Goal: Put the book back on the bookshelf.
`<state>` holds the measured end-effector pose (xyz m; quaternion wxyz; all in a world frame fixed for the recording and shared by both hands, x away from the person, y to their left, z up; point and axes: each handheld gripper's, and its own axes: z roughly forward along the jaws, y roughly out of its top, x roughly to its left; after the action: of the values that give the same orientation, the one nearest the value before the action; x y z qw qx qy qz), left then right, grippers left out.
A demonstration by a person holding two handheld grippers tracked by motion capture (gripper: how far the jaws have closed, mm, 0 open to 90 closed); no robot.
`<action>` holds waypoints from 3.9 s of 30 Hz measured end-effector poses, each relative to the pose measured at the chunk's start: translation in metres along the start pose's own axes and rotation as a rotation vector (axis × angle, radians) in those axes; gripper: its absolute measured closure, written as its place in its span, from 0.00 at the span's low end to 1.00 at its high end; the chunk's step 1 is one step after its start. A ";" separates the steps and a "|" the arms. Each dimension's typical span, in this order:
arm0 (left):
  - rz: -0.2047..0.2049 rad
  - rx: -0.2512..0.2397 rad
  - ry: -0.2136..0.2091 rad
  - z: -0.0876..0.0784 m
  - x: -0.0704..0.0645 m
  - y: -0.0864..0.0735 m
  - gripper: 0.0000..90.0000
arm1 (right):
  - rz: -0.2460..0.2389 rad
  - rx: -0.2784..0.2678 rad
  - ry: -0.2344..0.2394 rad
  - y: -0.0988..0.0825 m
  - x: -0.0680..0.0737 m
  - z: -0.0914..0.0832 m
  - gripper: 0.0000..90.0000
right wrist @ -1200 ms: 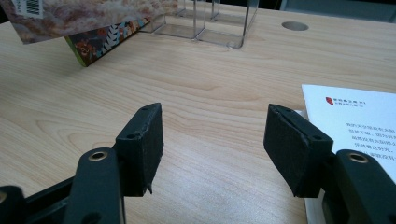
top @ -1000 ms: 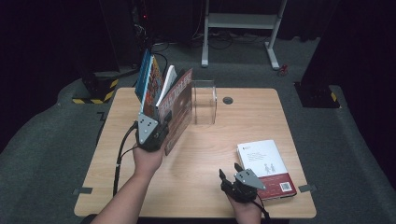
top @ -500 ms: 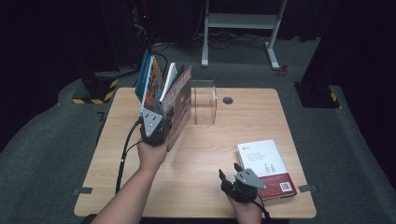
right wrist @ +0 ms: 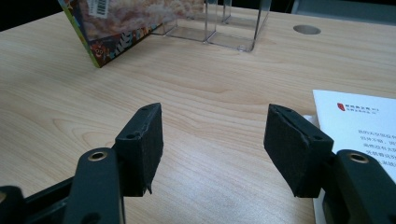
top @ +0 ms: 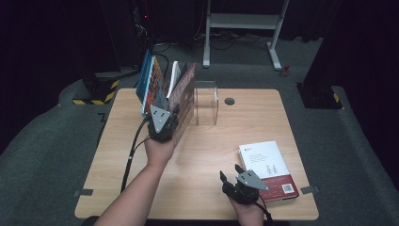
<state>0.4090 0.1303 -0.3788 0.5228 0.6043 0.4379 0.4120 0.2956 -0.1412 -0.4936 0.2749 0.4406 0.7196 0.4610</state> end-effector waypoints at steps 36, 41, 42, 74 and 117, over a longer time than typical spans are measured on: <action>-0.032 0.001 0.092 0.072 -0.004 0.007 0.93 | 0.025 -0.024 0.021 0.002 -0.005 -0.005 0.42; -0.048 0.002 0.100 0.079 -0.002 0.003 0.93 | 0.027 -0.022 0.022 0.001 -0.006 -0.005 0.42; -0.052 0.005 0.101 0.080 -0.002 0.003 0.93 | 0.027 -0.020 0.022 0.001 -0.006 -0.004 0.42; -0.112 -0.013 0.112 0.106 -0.003 -0.018 0.93 | 0.027 -0.012 0.030 -0.001 -0.005 -0.003 0.42; -0.042 0.132 0.086 0.091 0.007 -0.039 0.74 | 0.014 0.003 0.040 -0.003 0.000 0.000 0.43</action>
<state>0.4940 0.1149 -0.4280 0.4711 0.6097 0.4988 0.3969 0.2946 -0.1415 -0.4968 0.2567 0.4365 0.7225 0.4706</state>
